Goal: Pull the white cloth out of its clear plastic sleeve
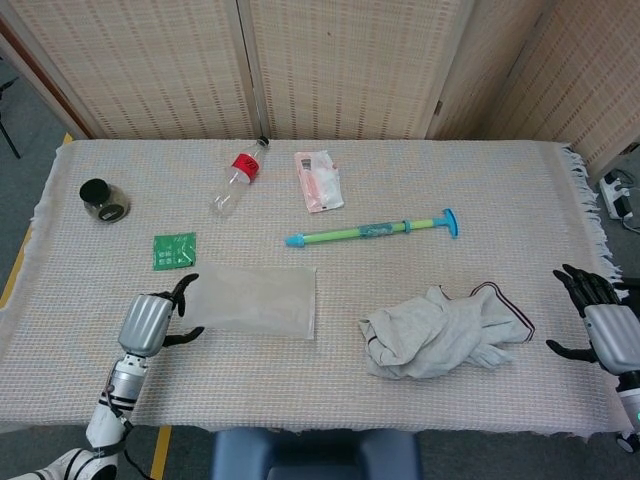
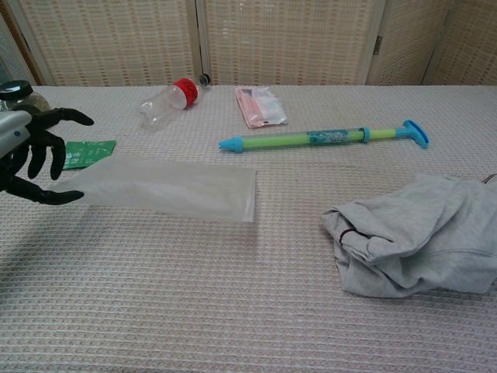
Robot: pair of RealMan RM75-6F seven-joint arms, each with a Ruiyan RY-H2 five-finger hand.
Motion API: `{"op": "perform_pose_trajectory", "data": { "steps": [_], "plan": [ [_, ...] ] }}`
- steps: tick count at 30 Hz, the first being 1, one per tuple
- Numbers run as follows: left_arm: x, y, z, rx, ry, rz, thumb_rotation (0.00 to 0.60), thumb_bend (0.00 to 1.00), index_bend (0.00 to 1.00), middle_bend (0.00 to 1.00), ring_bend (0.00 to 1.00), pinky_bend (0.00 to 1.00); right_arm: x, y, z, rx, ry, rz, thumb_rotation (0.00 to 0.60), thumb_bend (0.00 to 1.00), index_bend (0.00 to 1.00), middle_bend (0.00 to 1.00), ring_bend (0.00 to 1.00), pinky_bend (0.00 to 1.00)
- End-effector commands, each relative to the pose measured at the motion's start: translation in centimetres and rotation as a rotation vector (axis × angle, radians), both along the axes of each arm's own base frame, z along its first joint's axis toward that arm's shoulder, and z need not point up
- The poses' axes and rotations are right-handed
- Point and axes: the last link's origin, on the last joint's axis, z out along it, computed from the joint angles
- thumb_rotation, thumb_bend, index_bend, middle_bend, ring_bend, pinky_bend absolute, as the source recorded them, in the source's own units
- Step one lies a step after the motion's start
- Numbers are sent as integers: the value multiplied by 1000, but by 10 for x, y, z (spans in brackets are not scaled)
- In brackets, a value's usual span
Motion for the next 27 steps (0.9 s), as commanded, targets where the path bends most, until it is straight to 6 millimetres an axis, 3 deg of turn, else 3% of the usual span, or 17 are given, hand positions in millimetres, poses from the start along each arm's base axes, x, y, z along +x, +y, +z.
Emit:
{"op": "perform_pose_trajectory", "data": {
  "steps": [1, 4, 9, 13, 16, 27],
  "plan": [
    [-8, -23, 49, -132, -61, 177, 399, 161, 170, 328, 243, 317, 17, 29, 12, -51, 41, 32, 600, 83, 0, 0, 0, 0],
    [-18, -35, 69, -117, -66, 199, 398, 160, 180, 263, 161, 250, 27, 48, 14, -101, 74, 45, 600, 83, 0, 0, 0, 0],
    [-43, -61, 90, -169, -115, 267, 389, 177, 210, 245, 145, 235, 36, 70, 8, -135, 122, 54, 600, 83, 0, 0, 0, 0],
    [-68, -80, 112, 48, 3, 256, 391, 189, 227, 241, 140, 221, 42, 79, 7, -194, 182, 64, 600, 82, 0, 0, 0, 0],
    [-78, -89, 111, 104, 57, 273, 393, 188, 239, 242, 139, 212, 41, 81, 8, -211, 173, 52, 600, 82, 0, 0, 0, 0],
    [-77, -92, 104, 22, 114, 257, 390, 188, 249, 249, 139, 203, 33, 74, 12, -211, 175, 12, 600, 83, 0, 0, 0, 0]
  ]
}}
